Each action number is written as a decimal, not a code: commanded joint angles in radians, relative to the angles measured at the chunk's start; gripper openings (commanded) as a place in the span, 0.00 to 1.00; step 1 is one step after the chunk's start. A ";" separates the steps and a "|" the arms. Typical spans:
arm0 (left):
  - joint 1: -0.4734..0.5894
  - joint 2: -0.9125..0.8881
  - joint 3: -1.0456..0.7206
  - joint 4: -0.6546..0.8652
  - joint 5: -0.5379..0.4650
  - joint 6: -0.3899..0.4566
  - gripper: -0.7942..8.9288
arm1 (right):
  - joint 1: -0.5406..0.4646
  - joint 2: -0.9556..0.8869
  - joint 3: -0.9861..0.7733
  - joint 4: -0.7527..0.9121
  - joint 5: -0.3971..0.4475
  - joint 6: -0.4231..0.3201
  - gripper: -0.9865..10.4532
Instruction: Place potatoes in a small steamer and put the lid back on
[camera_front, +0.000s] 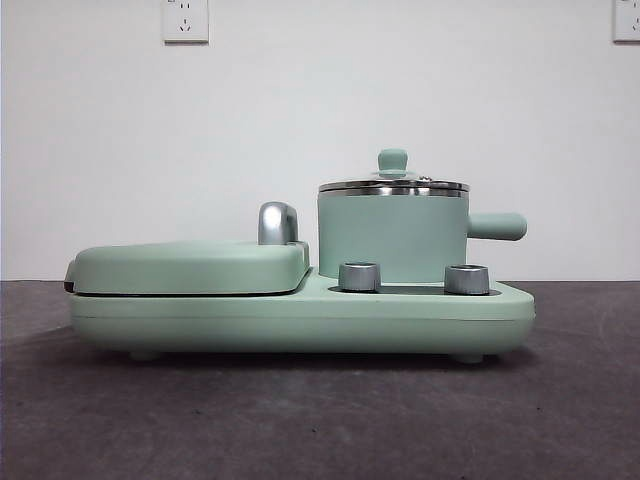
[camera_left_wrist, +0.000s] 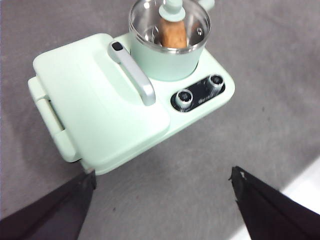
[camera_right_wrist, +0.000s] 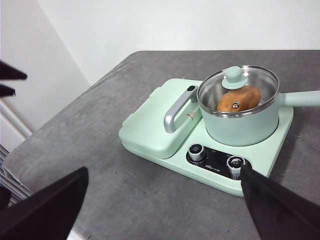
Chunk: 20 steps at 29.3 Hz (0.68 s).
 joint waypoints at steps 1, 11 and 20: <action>-0.006 -0.099 -0.123 0.122 0.003 -0.029 0.52 | 0.005 0.009 0.008 0.010 -0.004 -0.012 0.51; -0.006 -0.259 -0.304 0.188 0.003 -0.047 0.09 | 0.005 0.014 0.008 0.002 -0.022 -0.019 0.10; -0.006 -0.259 -0.304 0.191 0.003 -0.050 0.09 | 0.004 0.013 0.008 0.014 0.010 -0.019 0.10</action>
